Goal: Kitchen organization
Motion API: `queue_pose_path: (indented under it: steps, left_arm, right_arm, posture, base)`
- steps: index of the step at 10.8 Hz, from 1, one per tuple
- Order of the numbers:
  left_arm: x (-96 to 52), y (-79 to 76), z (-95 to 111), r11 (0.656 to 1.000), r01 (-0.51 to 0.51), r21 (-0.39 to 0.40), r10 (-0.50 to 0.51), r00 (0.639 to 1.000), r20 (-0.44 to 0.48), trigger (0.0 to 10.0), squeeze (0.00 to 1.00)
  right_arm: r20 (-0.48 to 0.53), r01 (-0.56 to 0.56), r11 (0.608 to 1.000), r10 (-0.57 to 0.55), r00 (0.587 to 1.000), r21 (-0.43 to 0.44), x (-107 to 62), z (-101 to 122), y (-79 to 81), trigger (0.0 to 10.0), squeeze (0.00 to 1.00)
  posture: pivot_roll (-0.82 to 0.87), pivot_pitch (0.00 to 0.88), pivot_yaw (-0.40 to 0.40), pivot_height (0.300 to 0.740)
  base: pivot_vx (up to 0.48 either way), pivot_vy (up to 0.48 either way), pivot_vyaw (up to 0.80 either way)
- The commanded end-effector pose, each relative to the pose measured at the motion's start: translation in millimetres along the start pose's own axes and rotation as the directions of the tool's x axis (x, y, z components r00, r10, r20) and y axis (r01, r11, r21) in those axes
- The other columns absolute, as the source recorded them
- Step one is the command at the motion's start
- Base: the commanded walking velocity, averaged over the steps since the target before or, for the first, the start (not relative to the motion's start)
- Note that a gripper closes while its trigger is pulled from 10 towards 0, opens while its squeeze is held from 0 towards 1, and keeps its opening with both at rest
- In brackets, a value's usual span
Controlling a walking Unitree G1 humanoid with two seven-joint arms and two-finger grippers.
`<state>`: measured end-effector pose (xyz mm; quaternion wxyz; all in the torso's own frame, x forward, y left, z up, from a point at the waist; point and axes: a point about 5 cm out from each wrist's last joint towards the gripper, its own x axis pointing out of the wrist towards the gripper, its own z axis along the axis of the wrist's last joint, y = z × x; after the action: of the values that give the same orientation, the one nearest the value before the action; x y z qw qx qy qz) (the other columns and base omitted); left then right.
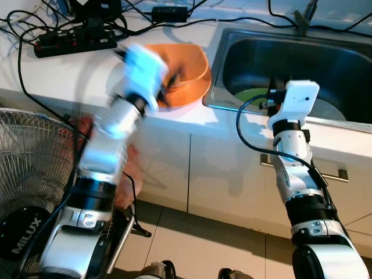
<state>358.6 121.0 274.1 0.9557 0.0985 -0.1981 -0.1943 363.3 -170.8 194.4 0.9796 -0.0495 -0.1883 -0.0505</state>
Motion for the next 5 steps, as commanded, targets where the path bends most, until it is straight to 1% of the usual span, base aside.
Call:
queue_pose_path:
  steps: [1,2,3,4,5]
  left_arm:
    - [2.6,18.5,10,0.994,-0.105,-0.016,0.106,0.994,0.019,10.0,0.00]
    - [1.5,37.0,-2,0.979,-0.200,0.023,0.201,0.978,-0.054,10.0,0.00]
    - [-1.0,48.9,-12,0.967,-0.252,0.039,0.254,0.961,-0.109,10.0,0.00]
    - [-3.1,59.0,-20,0.954,-0.294,0.055,0.299,0.941,-0.158,10.0,0.00]
    - [-4.8,64.0,-26,0.946,-0.322,0.051,0.325,0.924,-0.199,10.0,0.00]
  right_arm:
    - [-0.003,-0.004,1.000,0.004,1.000,0.006,0.3,1,3.1,10.0,0.00]
    - [-0.007,-0.007,1.000,0.007,1.000,0.009,0.2,1,5.0,10.0,0.00]
    - [-0.011,-0.008,1.000,0.008,1.000,0.011,-1.1,0,5.3,10.0,0.00]
    - [-0.016,-0.007,1.000,0.007,1.000,0.009,-2.1,0,4.2,10.0,0.00]
    - [-0.020,-0.005,1.000,0.005,1.000,0.006,-2.4,-1,3.1,10.0,0.00]
  posture:
    - [0.05,0.123,0.055,0.740]
    - [0.04,0.129,0.056,0.740]
    - [0.04,0.132,0.054,0.740]
    - [0.04,0.137,0.053,0.740]
    - [0.04,0.137,0.053,0.740]
  base:
    - [0.000,0.000,0.00]
    - [0.000,0.000,0.00]
    - [0.000,0.000,0.00]
    - [0.000,0.000,0.00]
    - [0.000,0.000,0.00]
